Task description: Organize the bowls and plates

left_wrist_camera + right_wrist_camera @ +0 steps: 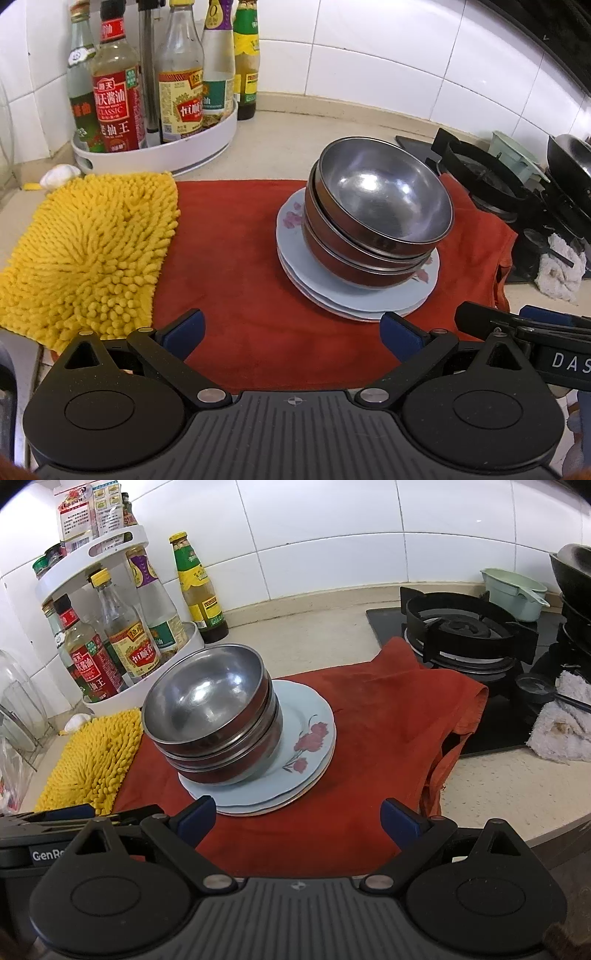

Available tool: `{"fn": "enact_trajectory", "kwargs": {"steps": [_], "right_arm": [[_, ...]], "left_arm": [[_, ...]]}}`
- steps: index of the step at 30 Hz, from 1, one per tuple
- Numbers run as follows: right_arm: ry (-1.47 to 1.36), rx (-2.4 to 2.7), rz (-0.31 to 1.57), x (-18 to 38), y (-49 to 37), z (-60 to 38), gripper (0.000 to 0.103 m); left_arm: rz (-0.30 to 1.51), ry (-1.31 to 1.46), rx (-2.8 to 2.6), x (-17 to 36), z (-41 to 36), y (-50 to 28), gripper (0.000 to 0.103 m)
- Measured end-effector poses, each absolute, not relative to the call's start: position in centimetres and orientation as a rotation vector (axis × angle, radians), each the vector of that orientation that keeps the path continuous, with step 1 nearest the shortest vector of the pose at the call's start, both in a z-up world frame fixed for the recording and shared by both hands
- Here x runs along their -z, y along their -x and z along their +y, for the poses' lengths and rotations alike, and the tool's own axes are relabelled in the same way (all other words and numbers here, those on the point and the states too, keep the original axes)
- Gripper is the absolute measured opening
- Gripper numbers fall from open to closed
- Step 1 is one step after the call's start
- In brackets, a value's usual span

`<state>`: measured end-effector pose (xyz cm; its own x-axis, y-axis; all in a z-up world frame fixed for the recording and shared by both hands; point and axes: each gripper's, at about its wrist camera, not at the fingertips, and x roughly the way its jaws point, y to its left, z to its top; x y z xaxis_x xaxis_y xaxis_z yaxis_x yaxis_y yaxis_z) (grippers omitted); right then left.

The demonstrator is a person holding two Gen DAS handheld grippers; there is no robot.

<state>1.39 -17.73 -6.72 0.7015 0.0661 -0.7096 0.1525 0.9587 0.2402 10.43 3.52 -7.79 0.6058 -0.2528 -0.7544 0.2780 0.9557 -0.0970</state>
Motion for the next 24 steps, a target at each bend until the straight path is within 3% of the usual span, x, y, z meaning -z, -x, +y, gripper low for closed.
{"fn": "enact_trajectory", "kwargs": {"steps": [24], "right_arm": [[-0.285, 0.030, 0.776, 6.3, -1.9, -17.3, 0.092]], "left_arm": [[0.766, -0.096, 0.304, 6.7, 3.9, -10.1, 0.100]]}}
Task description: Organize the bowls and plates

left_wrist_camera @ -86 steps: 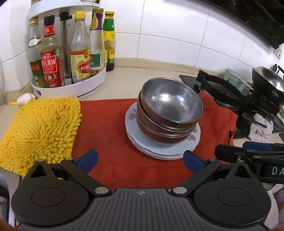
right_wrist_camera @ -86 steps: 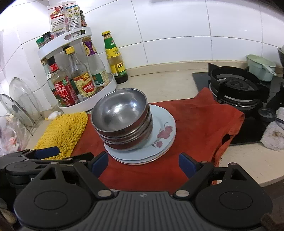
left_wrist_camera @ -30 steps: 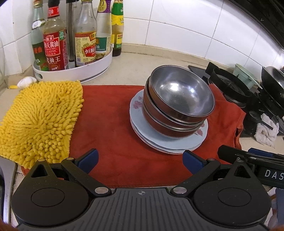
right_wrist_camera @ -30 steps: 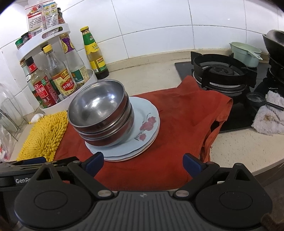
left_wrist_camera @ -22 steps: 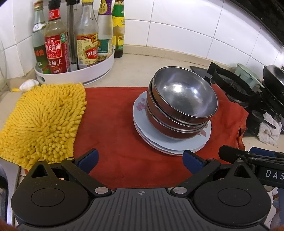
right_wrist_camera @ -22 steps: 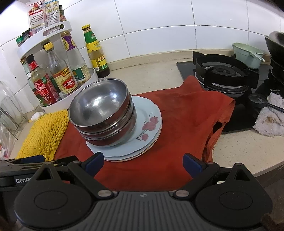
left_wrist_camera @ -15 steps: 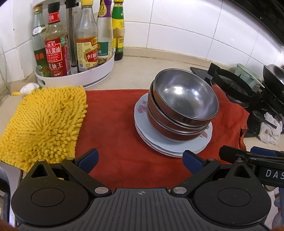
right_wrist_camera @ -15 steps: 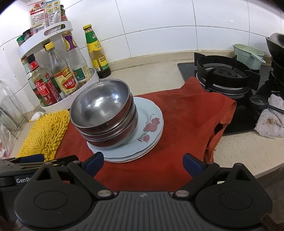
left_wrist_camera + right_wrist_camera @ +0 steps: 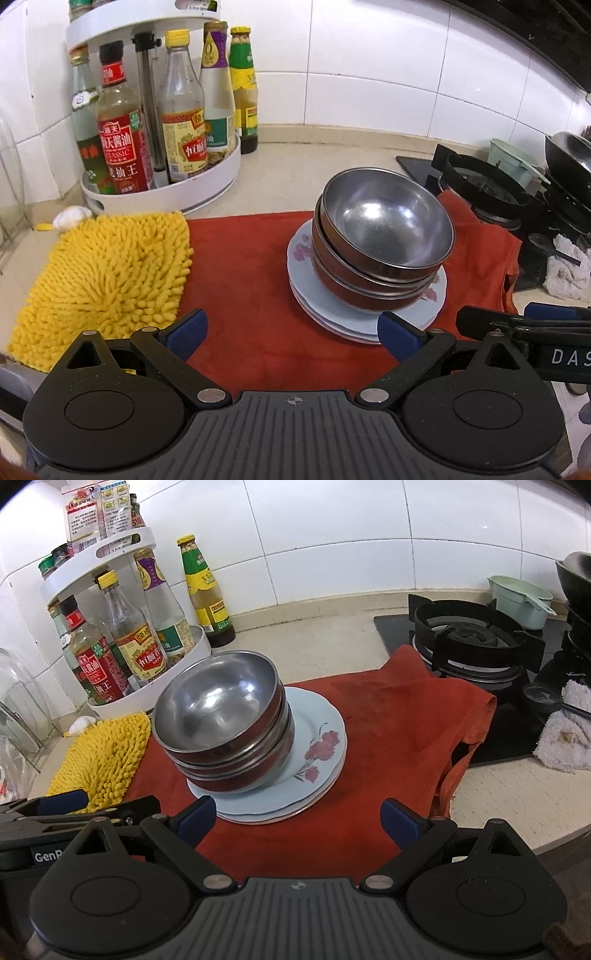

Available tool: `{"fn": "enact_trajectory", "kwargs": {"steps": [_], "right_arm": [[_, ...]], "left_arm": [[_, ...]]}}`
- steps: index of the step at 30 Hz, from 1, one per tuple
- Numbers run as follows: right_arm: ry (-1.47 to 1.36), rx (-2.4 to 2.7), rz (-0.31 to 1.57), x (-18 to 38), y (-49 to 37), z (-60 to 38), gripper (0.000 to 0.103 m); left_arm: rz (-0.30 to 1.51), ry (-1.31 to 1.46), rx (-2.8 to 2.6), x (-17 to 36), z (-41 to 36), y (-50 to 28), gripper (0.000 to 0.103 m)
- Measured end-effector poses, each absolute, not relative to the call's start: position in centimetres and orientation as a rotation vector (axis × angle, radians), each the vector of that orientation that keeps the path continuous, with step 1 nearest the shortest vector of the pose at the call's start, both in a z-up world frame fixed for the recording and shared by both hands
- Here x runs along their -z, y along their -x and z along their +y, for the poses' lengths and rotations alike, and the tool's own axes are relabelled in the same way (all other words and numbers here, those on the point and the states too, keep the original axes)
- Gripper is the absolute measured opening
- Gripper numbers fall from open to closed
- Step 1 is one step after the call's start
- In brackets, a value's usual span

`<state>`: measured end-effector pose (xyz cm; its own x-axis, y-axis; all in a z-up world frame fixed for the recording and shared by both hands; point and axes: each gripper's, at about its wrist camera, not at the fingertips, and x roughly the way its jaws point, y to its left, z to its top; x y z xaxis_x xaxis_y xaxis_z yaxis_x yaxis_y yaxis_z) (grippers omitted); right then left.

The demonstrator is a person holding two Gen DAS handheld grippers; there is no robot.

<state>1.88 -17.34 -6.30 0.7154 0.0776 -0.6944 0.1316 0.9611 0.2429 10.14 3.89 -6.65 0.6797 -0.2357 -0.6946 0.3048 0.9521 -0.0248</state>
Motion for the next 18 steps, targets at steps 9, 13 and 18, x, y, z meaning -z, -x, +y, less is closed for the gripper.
{"fn": "enact_trajectory", "kwargs": {"steps": [9, 13, 18], "right_arm": [[-0.279, 0.017, 0.759, 5.94, -2.09, -17.13, 0.092], [-0.278, 0.015, 0.757, 5.90, -2.25, -17.06, 0.092], [-0.285, 0.011, 0.749, 5.78, -2.41, -17.08, 0.092]], "left_arm": [[0.749, -0.074, 0.344, 6.60, 4.27, -10.30, 0.095], [0.730, -0.073, 0.342, 6.58, 4.39, -10.42, 0.098], [0.702, -0.080, 0.331, 6.49, 4.52, -10.49, 0.100]]}}
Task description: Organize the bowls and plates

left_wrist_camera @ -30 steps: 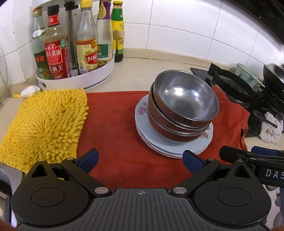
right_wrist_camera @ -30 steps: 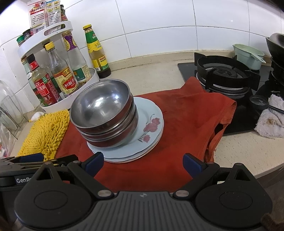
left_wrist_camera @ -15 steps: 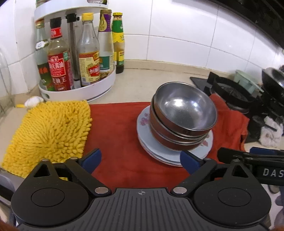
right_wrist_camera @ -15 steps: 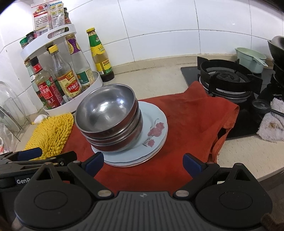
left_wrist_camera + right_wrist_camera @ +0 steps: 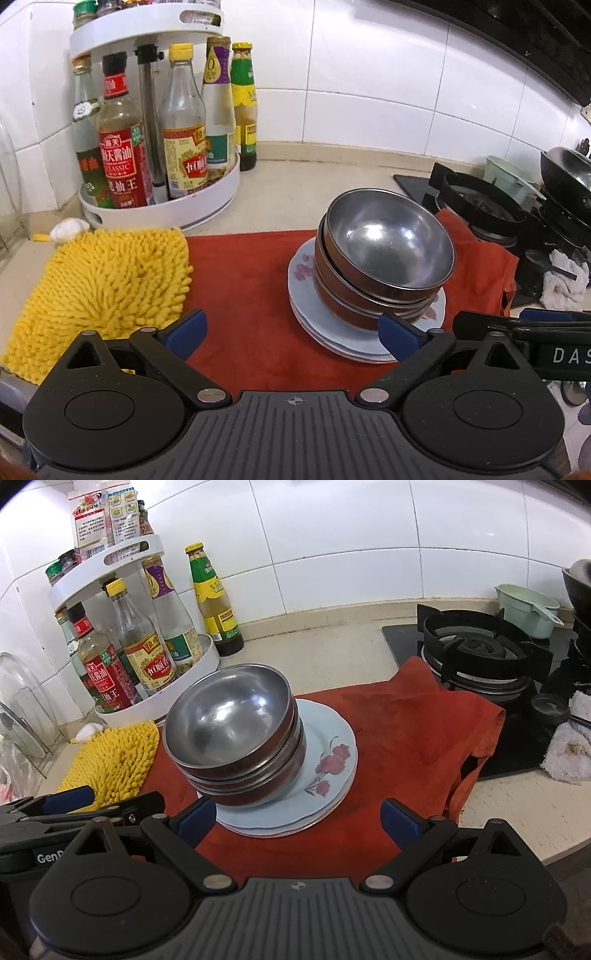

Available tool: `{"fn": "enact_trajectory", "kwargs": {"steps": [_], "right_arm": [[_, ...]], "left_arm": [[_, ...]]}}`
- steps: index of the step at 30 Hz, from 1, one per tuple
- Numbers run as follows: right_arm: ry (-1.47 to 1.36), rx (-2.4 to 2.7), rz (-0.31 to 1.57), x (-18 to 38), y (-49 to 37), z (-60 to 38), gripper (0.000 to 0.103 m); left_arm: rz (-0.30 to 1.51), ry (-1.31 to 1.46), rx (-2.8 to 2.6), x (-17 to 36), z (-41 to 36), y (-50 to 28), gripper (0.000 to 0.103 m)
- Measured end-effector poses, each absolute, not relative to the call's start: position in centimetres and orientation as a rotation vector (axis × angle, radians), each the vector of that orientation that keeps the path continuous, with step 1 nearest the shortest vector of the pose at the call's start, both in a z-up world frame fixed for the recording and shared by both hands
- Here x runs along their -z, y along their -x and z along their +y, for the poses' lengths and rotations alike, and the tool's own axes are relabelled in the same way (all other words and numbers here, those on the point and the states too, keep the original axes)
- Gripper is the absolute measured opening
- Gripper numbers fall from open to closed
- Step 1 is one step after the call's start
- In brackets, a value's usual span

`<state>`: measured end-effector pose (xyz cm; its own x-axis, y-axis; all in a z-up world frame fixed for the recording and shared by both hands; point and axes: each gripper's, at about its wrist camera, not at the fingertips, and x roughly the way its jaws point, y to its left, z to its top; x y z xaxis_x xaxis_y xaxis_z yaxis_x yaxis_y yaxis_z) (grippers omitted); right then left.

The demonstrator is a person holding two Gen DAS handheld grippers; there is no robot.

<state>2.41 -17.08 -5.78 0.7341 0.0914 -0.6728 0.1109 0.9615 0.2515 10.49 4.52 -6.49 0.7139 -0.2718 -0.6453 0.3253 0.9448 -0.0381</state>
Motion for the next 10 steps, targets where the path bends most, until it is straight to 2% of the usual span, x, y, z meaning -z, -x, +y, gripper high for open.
{"fn": "enact_trajectory", "kwargs": {"steps": [10], "right_arm": [[-0.289, 0.014, 0.753, 5.81, -2.78, -17.17, 0.092]], "left_arm": [[0.672, -0.106, 0.314, 6.48, 4.33, -10.63, 0.101]]}}
